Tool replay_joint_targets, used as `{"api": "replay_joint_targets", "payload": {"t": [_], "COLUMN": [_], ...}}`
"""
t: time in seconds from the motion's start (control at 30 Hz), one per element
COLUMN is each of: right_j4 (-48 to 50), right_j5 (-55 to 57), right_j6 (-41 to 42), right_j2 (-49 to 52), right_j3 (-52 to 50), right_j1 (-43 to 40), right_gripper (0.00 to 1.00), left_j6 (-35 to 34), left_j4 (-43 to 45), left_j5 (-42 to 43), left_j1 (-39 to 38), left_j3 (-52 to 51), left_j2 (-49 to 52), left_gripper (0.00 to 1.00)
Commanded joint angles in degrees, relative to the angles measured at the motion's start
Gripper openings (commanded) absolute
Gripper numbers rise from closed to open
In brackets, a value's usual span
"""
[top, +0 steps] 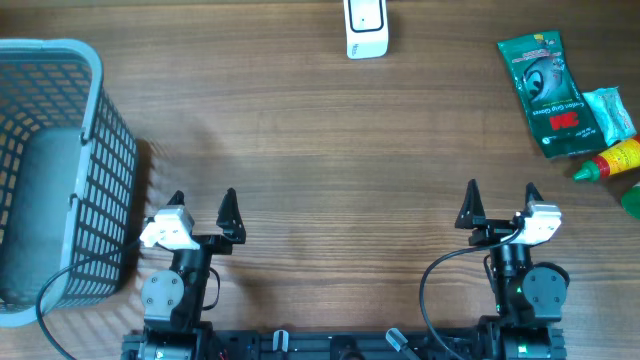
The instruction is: Scan the item barcode
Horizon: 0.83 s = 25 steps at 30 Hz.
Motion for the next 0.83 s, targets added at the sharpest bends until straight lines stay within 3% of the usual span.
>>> {"api": "replay_joint_targets", "payload": {"t": [0.0, 0.8], "right_j4": [0.4, 0.4], "right_j5": [1.0, 1.0], "right_j6": [-1.2, -1.1], "right_j2": [0.3, 0.3], "right_j3": [-0.1, -0.1], "right_j1": [-0.2, -0.2], "right_gripper": [1.00, 1.00], "left_j6": [1.3, 1.3], "left_j4": [-0.4, -0.4], "left_j5": [0.7, 0.7], "left_j1": [0.4, 0.4], "left_j3": [-0.1, -0.1], "left_j2": [-0.3, -0.3], "left_gripper": [1.00, 1.00]}}
